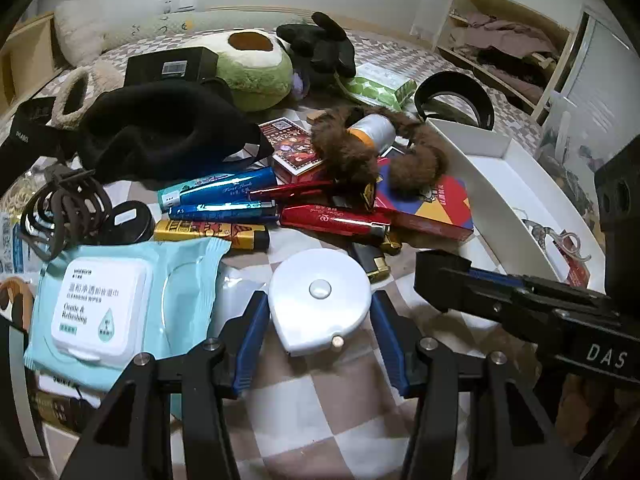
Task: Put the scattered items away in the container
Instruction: 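Hold the black item in the right gripper while the left gripper grasps the white tape measure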
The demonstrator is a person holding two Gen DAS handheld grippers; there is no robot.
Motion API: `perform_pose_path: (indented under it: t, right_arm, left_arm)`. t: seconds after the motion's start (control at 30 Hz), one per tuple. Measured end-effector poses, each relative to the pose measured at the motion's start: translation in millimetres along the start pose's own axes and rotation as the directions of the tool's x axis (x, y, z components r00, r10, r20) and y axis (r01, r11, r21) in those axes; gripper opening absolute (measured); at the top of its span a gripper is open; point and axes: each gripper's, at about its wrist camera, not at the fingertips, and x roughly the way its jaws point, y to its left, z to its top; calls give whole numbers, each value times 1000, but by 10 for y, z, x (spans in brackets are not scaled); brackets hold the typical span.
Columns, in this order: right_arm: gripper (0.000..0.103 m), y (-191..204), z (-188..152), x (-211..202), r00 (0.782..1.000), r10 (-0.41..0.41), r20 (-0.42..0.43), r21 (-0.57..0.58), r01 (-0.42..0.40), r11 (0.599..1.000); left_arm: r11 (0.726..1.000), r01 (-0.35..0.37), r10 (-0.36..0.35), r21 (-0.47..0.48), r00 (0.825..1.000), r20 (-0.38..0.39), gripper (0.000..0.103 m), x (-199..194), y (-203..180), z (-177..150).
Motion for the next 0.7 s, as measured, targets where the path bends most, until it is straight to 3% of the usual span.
perform_pose_path:
  t: [0.4, 0.7]
  right_arm:
    - [24, 74, -80, -182, 1000, 11, 29, -22, -11, 1000]
    - [24, 194, 21, -468, 995, 43, 90, -98, -35, 995]
  left_arm:
    - [1000, -5, 5, -2, 1000, 18, 52, -185, -44, -117]
    - [1000, 5, -3, -13, 995, 100, 52, -478, -122, 81]
